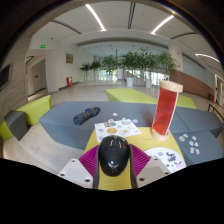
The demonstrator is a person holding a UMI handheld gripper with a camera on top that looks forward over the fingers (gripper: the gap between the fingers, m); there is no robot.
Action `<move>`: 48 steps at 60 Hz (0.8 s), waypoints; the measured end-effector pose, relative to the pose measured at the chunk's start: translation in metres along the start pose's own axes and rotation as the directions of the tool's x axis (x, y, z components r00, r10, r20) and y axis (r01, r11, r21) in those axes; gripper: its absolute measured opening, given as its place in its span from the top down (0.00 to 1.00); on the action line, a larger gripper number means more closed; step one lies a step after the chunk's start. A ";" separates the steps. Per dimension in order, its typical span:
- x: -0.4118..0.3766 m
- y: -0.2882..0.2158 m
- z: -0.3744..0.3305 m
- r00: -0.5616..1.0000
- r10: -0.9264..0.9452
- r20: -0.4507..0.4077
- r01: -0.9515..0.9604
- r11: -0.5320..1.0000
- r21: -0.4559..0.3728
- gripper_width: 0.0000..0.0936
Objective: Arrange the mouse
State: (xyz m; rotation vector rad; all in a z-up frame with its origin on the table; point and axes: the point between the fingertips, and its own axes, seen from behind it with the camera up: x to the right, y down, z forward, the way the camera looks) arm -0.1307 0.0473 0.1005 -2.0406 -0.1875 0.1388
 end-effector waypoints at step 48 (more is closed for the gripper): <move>0.188 0.104 -0.006 0.978 0.013 -0.206 -0.064 0.968 -0.241 0.11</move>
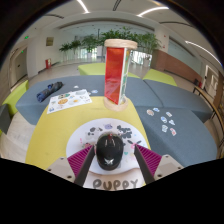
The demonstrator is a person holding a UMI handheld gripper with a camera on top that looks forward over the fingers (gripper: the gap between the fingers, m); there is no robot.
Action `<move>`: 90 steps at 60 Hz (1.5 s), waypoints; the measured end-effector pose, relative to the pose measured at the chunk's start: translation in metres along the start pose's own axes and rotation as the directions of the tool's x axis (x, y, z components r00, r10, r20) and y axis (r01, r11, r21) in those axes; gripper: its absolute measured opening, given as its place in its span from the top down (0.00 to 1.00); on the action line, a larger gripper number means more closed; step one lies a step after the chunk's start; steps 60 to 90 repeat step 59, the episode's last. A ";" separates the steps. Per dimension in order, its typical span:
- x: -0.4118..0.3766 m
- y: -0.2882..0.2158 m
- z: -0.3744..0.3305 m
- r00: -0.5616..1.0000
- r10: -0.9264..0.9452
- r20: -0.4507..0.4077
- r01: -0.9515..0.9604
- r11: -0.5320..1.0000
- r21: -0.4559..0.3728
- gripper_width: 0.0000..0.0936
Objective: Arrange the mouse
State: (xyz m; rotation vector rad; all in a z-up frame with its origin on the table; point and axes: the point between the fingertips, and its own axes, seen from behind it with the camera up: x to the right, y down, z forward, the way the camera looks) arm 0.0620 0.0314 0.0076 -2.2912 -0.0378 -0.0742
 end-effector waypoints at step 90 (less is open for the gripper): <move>-0.058 0.019 -0.234 0.996 -0.028 0.083 0.014 0.987 0.163 0.11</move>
